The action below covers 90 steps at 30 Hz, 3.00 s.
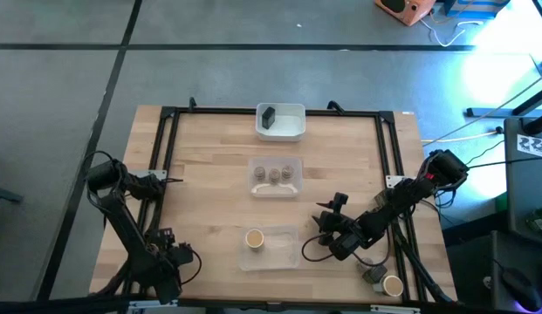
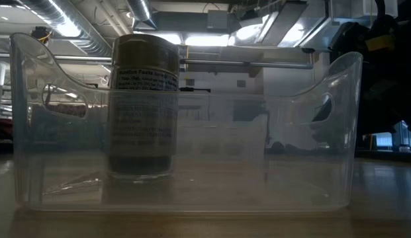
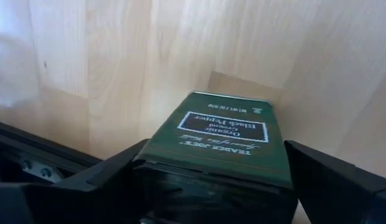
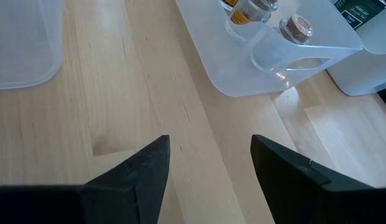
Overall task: Sort spices by type
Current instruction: Put the left black seasoning can into the white bin
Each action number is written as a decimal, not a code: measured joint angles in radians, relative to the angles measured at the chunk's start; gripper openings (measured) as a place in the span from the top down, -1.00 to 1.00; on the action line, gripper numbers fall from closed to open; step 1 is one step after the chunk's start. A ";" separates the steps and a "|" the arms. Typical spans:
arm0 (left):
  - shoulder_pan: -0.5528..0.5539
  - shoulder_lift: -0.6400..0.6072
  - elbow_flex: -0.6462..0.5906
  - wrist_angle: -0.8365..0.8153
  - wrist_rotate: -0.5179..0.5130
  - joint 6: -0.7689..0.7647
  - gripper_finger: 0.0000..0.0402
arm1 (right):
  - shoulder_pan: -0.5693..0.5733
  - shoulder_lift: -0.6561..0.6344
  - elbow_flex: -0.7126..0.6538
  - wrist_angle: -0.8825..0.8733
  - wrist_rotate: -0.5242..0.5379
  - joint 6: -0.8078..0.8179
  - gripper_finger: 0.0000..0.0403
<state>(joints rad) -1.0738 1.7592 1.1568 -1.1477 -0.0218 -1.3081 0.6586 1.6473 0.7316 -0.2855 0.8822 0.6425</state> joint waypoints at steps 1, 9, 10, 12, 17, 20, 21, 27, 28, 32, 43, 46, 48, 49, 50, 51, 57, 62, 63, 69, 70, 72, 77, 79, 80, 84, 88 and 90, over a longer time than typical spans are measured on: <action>0.000 0.000 0.000 0.000 0.000 0.000 -0.67 | 0.000 0.000 0.000 0.000 0.001 -0.001 -0.12; 0.001 -0.001 0.001 0.004 0.001 -0.004 -0.37 | 0.000 0.000 0.000 0.000 0.008 -0.001 -0.12; 0.001 -0.001 0.002 0.003 0.002 -0.005 -0.34 | 0.000 0.000 0.000 0.000 0.008 -0.001 -0.12; 0.001 -0.001 0.002 0.004 0.002 -0.015 -0.31 | 0.000 0.000 0.000 0.000 0.009 -0.001 -0.12; 0.014 -0.001 0.002 0.001 0.006 -0.051 -0.34 | 0.000 0.000 0.000 0.000 0.008 -0.006 -0.12; 0.040 -0.001 0.002 -0.004 0.006 -0.053 -0.33 | 0.000 0.000 0.000 0.000 0.009 -0.015 -0.12; 0.052 -0.001 0.002 -0.006 0.006 -0.054 -0.33 | 0.000 0.000 0.000 0.000 0.008 -0.015 -0.12; 0.143 -0.007 0.027 -0.079 -0.001 -0.028 -0.31 | 0.000 0.000 0.000 0.000 0.008 -0.016 -0.12; 0.160 -0.014 0.032 -0.091 -0.001 -0.013 -0.32 | 0.000 0.000 0.000 0.000 0.008 -0.017 -0.12; 0.238 -0.054 0.036 -0.100 -0.006 0.062 -0.30 | 0.000 0.000 0.000 0.000 0.009 -0.019 -0.12; 0.512 -0.221 0.038 -0.099 -0.145 0.362 -0.31 | 0.000 0.000 0.000 0.000 0.024 -0.040 -0.12; 0.593 -0.259 0.042 -0.099 -0.185 0.466 -0.31 | 0.000 0.000 0.000 0.000 0.025 -0.050 -0.12; 0.650 -0.276 0.056 -0.100 -0.214 0.542 -0.31 | 0.000 0.000 0.000 0.000 0.037 -0.056 -0.12; 0.677 -0.281 0.068 -0.099 -0.228 0.582 -0.31 | 0.000 0.000 0.000 0.000 0.043 -0.068 -0.12; 0.705 -0.282 0.079 -0.095 -0.240 0.624 -0.31 | 0.000 0.000 0.000 0.000 0.044 -0.076 -0.12; 0.733 -0.282 0.095 -0.096 -0.251 0.667 -0.31 | 0.000 0.000 0.000 0.000 0.045 -0.089 -0.12; 0.910 -0.282 0.167 -0.047 -0.287 0.887 -0.32 | -0.018 0.000 0.000 0.000 0.076 -0.208 -0.12; 1.055 -0.281 0.203 0.030 -0.289 1.072 -0.32 | -0.068 0.000 0.000 -0.003 0.077 -0.293 -0.12; 1.081 -0.279 0.212 0.046 -0.290 1.108 -0.32 | -0.080 0.000 0.000 -0.004 0.076 -0.308 -0.12; 1.231 -0.236 0.276 0.142 -0.287 1.290 -0.32 | -0.152 0.000 0.000 -0.011 0.043 -0.380 -0.12; 1.256 -0.222 0.291 0.154 -0.286 1.305 -0.32 | -0.164 0.000 0.000 -0.010 0.042 -0.384 -0.12; 1.302 -0.184 0.324 0.152 -0.286 1.353 -0.32 | -0.187 0.000 0.000 -0.011 0.041 -0.387 -0.12; 1.394 -0.077 0.417 0.164 -0.285 1.455 -0.33 | -0.237 0.000 0.000 -0.033 0.041 -0.387 -0.12; 1.421 -0.028 0.464 0.164 -0.285 1.477 -0.33 | -0.256 0.000 0.000 -0.033 0.041 -0.387 -0.12; 1.433 -0.005 0.488 0.164 -0.285 1.494 -0.33 | -0.266 0.000 0.000 -0.033 0.041 -0.387 -0.12; 1.468 0.085 0.586 0.167 -0.286 1.568 -0.33 | -0.300 0.000 0.000 -0.036 0.041 -0.387 -0.12; 1.490 0.169 0.668 0.208 -0.286 1.684 -0.33 | -0.327 0.000 0.000 -0.040 0.013 -0.387 -0.12; 1.498 0.203 0.695 0.251 -0.286 1.754 -0.33 | -0.336 0.000 0.000 -0.040 0.002 -0.387 -0.12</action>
<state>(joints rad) 0.4243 1.9623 1.8514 -0.8971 -0.3078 0.4462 0.3223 1.6470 0.7319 -0.3253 0.8839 0.2554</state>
